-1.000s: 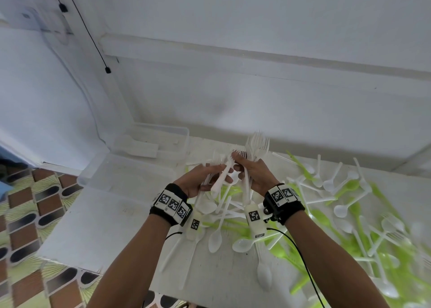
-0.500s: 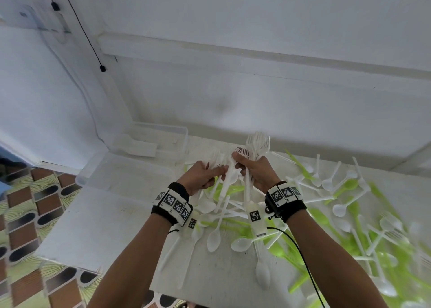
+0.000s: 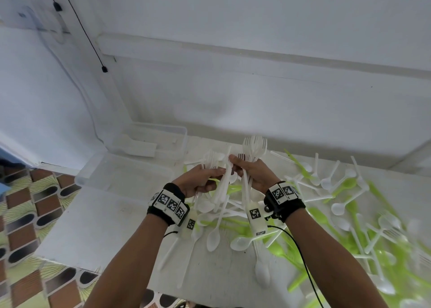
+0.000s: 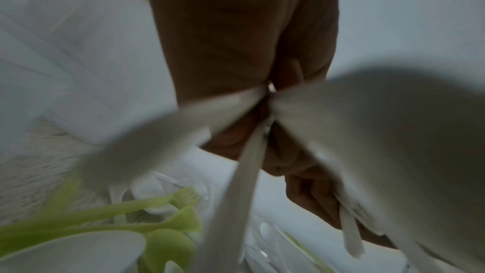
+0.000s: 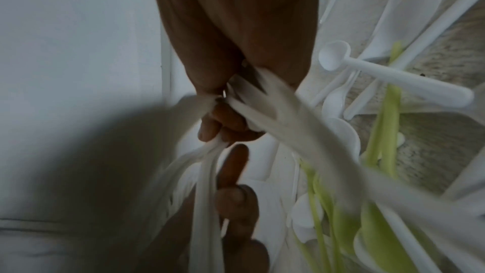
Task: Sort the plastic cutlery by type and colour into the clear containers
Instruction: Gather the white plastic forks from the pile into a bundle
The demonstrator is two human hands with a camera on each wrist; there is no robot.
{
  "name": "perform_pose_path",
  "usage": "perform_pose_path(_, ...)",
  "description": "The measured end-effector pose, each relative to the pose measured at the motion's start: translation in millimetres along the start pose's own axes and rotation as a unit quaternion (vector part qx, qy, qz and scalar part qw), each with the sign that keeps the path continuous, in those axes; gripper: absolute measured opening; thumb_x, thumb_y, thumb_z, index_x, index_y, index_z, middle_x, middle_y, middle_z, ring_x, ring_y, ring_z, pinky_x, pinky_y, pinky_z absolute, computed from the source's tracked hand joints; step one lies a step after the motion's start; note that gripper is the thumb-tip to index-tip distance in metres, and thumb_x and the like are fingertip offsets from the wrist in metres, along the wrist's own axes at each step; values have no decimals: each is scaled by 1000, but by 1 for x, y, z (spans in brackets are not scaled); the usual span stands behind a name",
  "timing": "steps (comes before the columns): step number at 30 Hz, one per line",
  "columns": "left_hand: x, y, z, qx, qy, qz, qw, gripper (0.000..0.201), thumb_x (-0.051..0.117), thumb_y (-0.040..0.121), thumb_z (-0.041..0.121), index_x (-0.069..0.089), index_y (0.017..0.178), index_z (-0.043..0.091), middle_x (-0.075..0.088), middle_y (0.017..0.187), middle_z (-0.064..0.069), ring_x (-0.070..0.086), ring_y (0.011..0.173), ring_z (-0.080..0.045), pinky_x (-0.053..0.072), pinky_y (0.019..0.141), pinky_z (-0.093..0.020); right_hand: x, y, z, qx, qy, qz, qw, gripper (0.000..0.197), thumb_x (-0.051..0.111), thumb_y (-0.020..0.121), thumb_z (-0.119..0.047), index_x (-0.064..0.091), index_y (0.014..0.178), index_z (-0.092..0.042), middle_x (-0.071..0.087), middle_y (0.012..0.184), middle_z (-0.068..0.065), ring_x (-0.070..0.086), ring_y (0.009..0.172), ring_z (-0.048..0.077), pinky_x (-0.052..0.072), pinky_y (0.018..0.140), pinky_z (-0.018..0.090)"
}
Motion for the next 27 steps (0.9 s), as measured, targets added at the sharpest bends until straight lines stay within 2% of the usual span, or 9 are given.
perform_pose_path(2, -2, 0, -5, -24, -34, -5, 999, 26, 56, 101, 20, 69, 119, 8, 71, 88, 0, 42, 50, -9, 22, 36, -15, -1, 0, -4, -5, 17, 5, 1000, 17, 79, 86, -15, 66, 82, -4, 63, 75, 11, 57, 50, 9, 43, 44, 17)
perform_pose_path(7, -6, 5, -10, -50, -176, -5, 983, 27, 51, 73, 11, 51, 100, 6, 57, 84, -6, 46, 57, -16, 30, 38, -19, 3, -4, -10, -13, -24, 3, 1000, 20, 81, 84, -15, 66, 86, -2, 69, 91, 19, 65, 56, 14, 41, 41, 18)
perform_pose_path(11, -6, 4, -10, -38, -183, 3, 982, 23, 32, 89, -1, 52, 99, 1, 58, 85, -10, 50, 65, -19, 41, 50, -24, 11, -4, -8, -23, -78, -21, 996, 40, 83, 83, -19, 68, 106, 10, 70, 90, 19, 71, 69, 18, 40, 45, 19)
perform_pose_path(13, -5, 3, -10, -39, -153, 8, 987, 23, 34, 94, -1, 57, 97, 2, 60, 86, -10, 53, 69, -19, 44, 56, -27, 13, -4, -4, -16, -82, -16, 996, 43, 83, 83, -18, 68, 109, 12, 71, 88, 16, 72, 73, 19, 41, 46, 19)
perform_pose_path(18, -9, 6, -14, -32, -79, 32, 996, 39, 52, 94, 11, 57, 127, -10, 60, 116, -32, 58, 92, -30, 55, 79, -39, 14, -6, 3, -11, -92, -1, 996, 26, 85, 81, -18, 72, 94, 1, 75, 91, 18, 70, 67, 18, 45, 48, 19)
perform_pose_path(20, -12, 9, -14, -20, -86, 47, 995, 33, 55, 93, 8, 58, 119, -12, 60, 101, -25, 57, 82, -24, 58, 77, -36, 11, -5, 4, -13, -80, 14, 997, 29, 85, 80, -17, 71, 96, 2, 75, 92, 19, 71, 70, 20, 46, 49, 20)
perform_pose_path(22, -17, 9, -13, -5, -78, 73, 994, 10, 51, 98, 1, 60, 99, -3, 56, 81, -15, 56, 70, -19, 58, 70, -33, 9, -5, 1, -16, -55, 25, 998, 33, 85, 81, -16, 69, 100, 6, 75, 92, 18, 72, 72, 21, 48, 51, 20)
perform_pose_path(23, -22, 10, -14, 3, -69, 85, 994, 11, 50, 99, 0, 60, 95, 0, 56, 78, -13, 57, 69, -20, 57, 69, -34, 8, -6, -1, -17, -40, 24, 999, 32, 83, 82, -14, 69, 102, 8, 75, 91, 17, 73, 72, 21, 50, 52, 20)
perform_pose_path(27, -25, 11, -13, 43, -77, 87, 992, 10, 58, 100, 7, 65, 103, 0, 64, 80, -11, 63, 75, -23, 57, 73, -36, 5, -5, -3, -19, -37, 14, 999, 35, 83, 83, -14, 69, 105, 9, 74, 93, 17, 72, 79, 24, 50, 53, 21)
Point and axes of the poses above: each hand's wrist, its own y-axis towards the middle knuckle, its own x-axis out of the palm, z = x × y, the point moved 8 cm from there along y, towards the middle knuckle
